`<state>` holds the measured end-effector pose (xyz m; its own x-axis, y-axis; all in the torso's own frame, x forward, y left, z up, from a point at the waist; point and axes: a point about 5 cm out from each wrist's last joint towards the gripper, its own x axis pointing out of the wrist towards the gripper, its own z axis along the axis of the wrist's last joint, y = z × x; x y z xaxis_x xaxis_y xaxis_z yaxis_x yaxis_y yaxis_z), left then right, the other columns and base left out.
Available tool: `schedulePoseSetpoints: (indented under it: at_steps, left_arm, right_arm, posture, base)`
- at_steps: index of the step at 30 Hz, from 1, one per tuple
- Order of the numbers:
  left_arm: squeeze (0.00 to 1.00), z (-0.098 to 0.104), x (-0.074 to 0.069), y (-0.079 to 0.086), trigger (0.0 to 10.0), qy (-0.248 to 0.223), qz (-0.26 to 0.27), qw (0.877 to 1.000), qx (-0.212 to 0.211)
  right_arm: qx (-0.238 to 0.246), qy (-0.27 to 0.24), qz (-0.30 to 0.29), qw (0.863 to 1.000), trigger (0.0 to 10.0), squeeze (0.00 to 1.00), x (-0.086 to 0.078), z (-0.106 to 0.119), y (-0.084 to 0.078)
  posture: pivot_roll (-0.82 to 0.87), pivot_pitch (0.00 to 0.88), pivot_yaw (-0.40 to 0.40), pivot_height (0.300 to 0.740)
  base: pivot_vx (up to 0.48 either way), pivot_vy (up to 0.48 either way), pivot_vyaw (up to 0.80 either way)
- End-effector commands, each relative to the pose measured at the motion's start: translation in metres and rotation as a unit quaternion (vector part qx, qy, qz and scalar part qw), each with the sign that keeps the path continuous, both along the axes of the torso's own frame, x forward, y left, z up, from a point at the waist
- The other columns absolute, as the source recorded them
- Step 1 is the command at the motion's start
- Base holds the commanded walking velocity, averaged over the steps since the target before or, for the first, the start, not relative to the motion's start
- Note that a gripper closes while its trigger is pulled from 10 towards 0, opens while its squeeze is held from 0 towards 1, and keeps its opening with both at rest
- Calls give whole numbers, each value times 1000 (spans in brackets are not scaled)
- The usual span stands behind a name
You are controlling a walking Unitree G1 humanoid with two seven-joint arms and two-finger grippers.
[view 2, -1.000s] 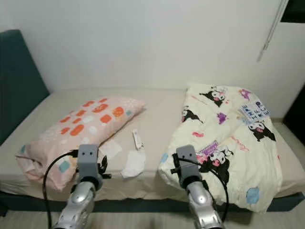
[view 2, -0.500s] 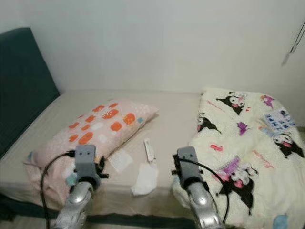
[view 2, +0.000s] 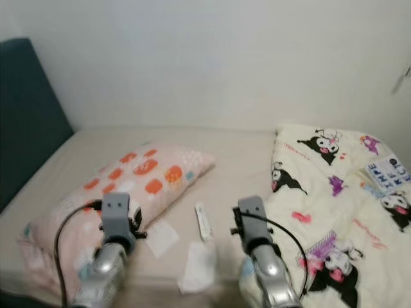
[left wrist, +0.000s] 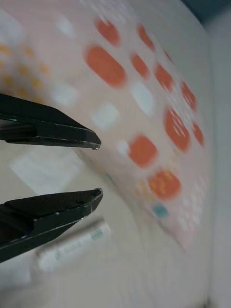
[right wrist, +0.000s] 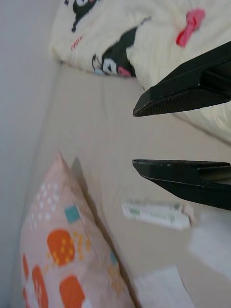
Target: Clean up the room
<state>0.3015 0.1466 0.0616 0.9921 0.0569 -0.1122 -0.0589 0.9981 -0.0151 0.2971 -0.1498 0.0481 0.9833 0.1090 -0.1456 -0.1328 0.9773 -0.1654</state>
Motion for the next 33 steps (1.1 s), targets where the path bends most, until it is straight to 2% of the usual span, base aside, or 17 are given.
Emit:
schedulePoseSetpoints:
  at_steps: [1, 14, 21, 33]
  left_arm:
    - [0, -6, -4, 7, 10000, 12, 8, 1000, 9]
    - [0, -5, -4, 6, 10000, 6, -5, 1000, 12]
    - [0, -5, -4, 6, 10000, 7, -5, 1000, 14]
    - [0, -3, -5, 6, 10000, -1, -17, 999, 38]
  right_arm:
    - [4, 8, -1, 1000, 10000, 0, -1, -3, 2]
    - [6, 7, -5, 1000, 10000, 0, -4, -4, 2]
    - [8, 7, -8, 1000, 10000, 0, -5, -5, 2]
    - [12, 7, -10, 1000, 10000, 0, -6, -5, 3]
  posture:
    - [-26, 46, -8, 740]
    - [-23, 44, -3, 740]
    - [-22, 43, 0, 740]
    - [-19, 33, 4, 740]
  base:
    - [0, 0, 0]
    - [0, 0, 0]
    - [0, 335, 0]
    - [0, 0, 0]
